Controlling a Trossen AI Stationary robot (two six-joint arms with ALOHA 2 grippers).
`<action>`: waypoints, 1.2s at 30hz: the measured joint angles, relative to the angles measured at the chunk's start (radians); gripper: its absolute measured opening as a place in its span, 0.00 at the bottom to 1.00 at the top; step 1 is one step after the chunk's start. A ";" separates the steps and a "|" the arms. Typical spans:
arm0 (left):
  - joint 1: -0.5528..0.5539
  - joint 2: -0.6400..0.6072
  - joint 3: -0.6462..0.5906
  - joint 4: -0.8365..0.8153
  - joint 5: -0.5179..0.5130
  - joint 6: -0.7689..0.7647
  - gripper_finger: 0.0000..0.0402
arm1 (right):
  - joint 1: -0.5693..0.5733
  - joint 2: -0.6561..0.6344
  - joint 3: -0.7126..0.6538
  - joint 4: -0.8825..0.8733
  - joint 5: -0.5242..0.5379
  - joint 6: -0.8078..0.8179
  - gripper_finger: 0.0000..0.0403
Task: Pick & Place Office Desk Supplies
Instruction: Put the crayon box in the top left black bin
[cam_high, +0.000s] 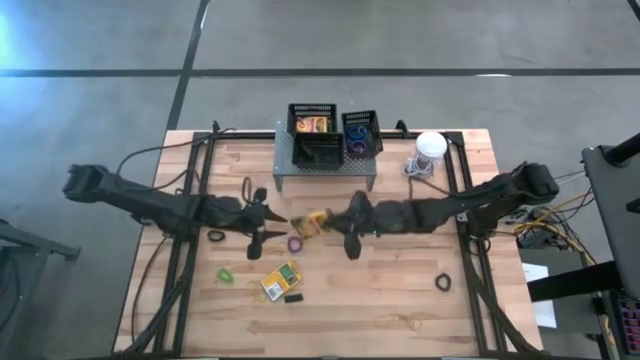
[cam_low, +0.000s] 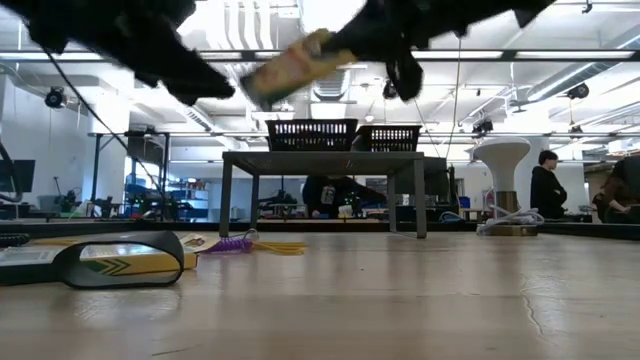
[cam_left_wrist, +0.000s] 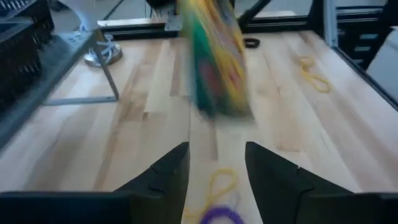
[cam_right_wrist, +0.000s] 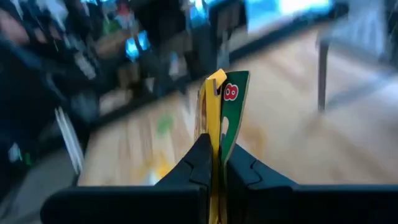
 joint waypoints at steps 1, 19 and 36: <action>-0.004 -0.011 -0.038 0.044 0.001 -0.009 0.41 | -0.011 -0.015 0.012 -0.007 0.000 -0.017 0.02; -0.020 -0.017 -0.245 0.419 -0.028 -0.068 0.41 | -0.606 0.142 0.664 -0.606 -0.233 -0.167 0.02; -0.023 0.000 -0.236 0.417 -0.042 -0.076 0.41 | -0.727 0.512 0.965 -0.728 -0.355 -0.006 0.02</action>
